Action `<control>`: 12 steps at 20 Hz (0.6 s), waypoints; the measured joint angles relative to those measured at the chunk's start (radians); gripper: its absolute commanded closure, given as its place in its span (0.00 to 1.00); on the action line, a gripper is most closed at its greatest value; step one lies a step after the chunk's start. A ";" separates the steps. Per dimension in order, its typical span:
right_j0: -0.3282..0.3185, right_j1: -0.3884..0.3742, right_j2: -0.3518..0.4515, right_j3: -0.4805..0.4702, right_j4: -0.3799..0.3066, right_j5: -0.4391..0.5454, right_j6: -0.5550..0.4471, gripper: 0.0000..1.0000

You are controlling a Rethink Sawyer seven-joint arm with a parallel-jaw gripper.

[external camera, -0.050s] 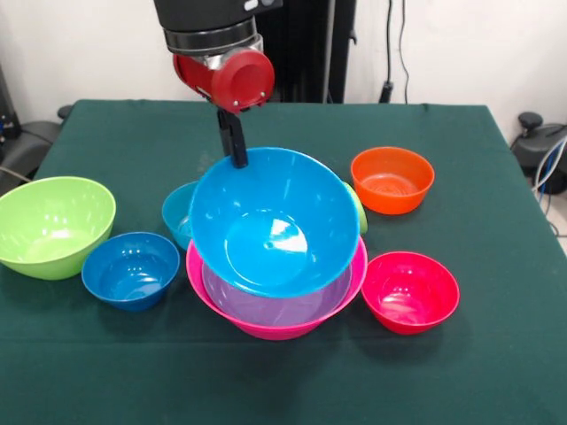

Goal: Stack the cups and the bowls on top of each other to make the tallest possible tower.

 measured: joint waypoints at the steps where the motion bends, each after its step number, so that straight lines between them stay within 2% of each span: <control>1: -0.003 0.000 0.000 0.004 -0.001 0.000 0.000 1.00; 5: -0.008 0.000 0.000 0.010 -0.002 0.000 0.000 1.00; 6: -0.008 0.001 0.001 0.012 -0.003 0.000 0.000 0.00; 12: -0.006 0.001 0.001 0.015 -0.006 0.000 0.000 0.00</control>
